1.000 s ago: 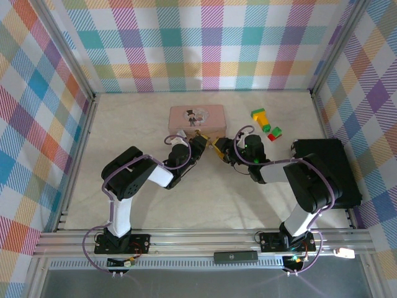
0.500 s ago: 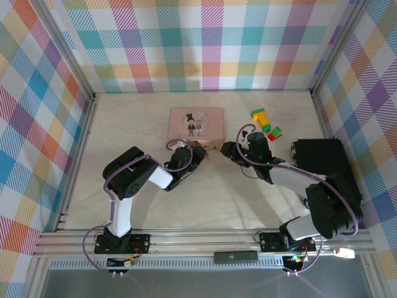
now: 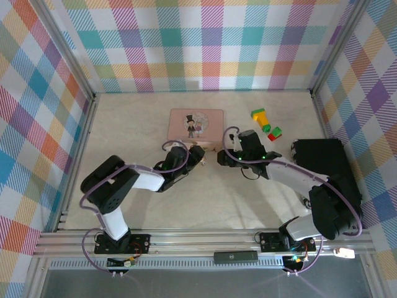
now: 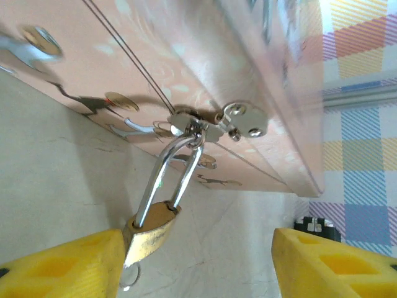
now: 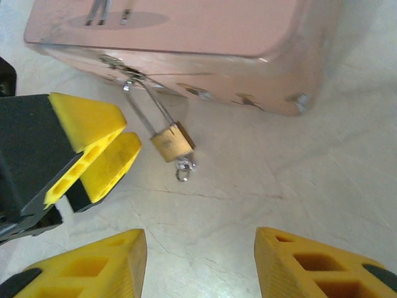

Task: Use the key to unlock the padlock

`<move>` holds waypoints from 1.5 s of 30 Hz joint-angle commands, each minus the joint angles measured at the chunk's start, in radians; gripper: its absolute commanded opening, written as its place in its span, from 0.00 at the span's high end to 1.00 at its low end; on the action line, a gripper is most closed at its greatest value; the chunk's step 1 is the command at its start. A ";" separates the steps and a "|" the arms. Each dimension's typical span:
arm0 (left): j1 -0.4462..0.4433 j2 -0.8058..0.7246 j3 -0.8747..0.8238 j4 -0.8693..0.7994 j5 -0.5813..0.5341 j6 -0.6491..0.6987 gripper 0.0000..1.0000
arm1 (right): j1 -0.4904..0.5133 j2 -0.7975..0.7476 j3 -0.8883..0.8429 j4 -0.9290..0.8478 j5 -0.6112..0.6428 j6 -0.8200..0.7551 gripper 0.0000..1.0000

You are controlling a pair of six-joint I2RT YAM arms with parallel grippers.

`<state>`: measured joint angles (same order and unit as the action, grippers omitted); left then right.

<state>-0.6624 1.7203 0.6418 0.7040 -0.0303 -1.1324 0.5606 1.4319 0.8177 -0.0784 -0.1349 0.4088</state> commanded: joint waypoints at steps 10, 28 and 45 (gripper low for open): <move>0.207 -0.237 -0.044 -0.304 0.117 0.116 0.31 | 0.173 0.289 0.327 -0.232 0.194 -0.164 0.51; 0.050 -0.021 0.100 -0.265 0.129 0.296 0.31 | -0.031 0.435 0.449 -0.057 -0.063 -0.109 0.50; 0.016 0.222 0.372 -0.415 0.074 0.450 0.46 | -0.102 0.022 0.104 -0.012 -0.089 -0.033 0.49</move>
<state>-0.6411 1.9125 0.9928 0.3458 0.0406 -0.7345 0.4698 1.4975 0.9596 -0.1020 -0.2321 0.3599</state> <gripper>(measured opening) 0.548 0.508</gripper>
